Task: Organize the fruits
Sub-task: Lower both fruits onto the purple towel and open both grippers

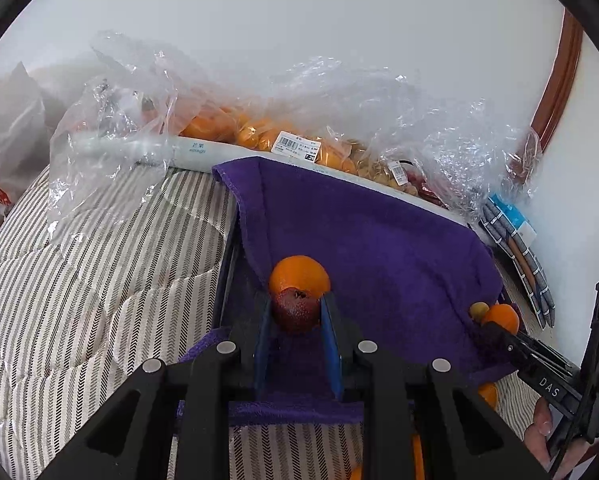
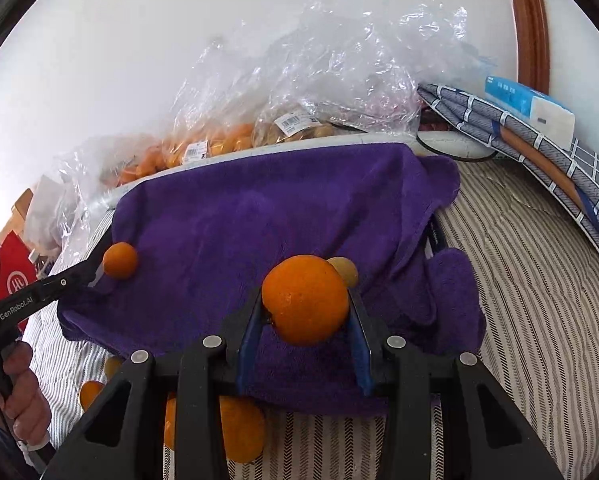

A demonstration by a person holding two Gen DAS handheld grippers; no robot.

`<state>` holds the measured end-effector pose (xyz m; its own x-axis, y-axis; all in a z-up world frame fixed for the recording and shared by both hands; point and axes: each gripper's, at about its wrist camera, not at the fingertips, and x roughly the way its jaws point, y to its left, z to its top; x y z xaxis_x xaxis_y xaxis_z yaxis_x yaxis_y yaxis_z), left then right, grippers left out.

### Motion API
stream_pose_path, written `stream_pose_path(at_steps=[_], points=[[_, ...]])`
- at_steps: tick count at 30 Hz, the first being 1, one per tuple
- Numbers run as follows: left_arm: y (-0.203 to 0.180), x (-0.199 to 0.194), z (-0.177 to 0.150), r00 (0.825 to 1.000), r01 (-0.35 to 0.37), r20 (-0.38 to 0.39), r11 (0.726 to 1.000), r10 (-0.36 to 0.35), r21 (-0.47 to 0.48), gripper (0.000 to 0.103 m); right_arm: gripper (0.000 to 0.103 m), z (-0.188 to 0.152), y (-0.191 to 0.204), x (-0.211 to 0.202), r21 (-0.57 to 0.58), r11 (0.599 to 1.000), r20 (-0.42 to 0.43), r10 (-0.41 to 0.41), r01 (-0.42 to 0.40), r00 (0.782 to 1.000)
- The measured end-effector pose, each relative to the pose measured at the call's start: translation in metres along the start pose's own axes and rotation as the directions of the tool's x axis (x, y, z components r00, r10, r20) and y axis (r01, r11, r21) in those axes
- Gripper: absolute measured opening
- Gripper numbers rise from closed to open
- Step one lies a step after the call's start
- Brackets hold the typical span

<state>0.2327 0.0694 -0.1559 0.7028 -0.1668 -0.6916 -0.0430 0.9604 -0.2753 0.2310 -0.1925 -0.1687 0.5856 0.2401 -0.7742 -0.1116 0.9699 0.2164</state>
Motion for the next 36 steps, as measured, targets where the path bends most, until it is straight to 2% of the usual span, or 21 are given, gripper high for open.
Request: stream_pose_path(at_steps=[7,14,27,36], points=[[-0.006,0.005,-0.003,1.0,-0.015,0.002,0.999,0.015,0.041,0.023,0.04,-0.001,-0.002,0.0,0.006,1.0,-0.005,0.002,-0.002,1.0],[-0.012,0.009,-0.006,1.0,0.001,-0.016,0.997,0.0,0.077,0.023,0.04,-0.002,-0.002,0.0,-0.002,1.0,-0.011,-0.018,0.018,1.0],[-0.014,0.012,-0.007,0.999,0.002,-0.041,0.996,0.002,0.089,0.023,0.041,-0.002,-0.001,-0.005,-0.004,1.0,0.002,-0.007,0.007,1.0],[-0.016,0.014,-0.008,0.999,-0.021,-0.035,0.994,0.025,0.109,0.023,0.053,-0.001,-0.003,-0.018,0.015,1.0,0.064,-0.022,0.021,0.998]])
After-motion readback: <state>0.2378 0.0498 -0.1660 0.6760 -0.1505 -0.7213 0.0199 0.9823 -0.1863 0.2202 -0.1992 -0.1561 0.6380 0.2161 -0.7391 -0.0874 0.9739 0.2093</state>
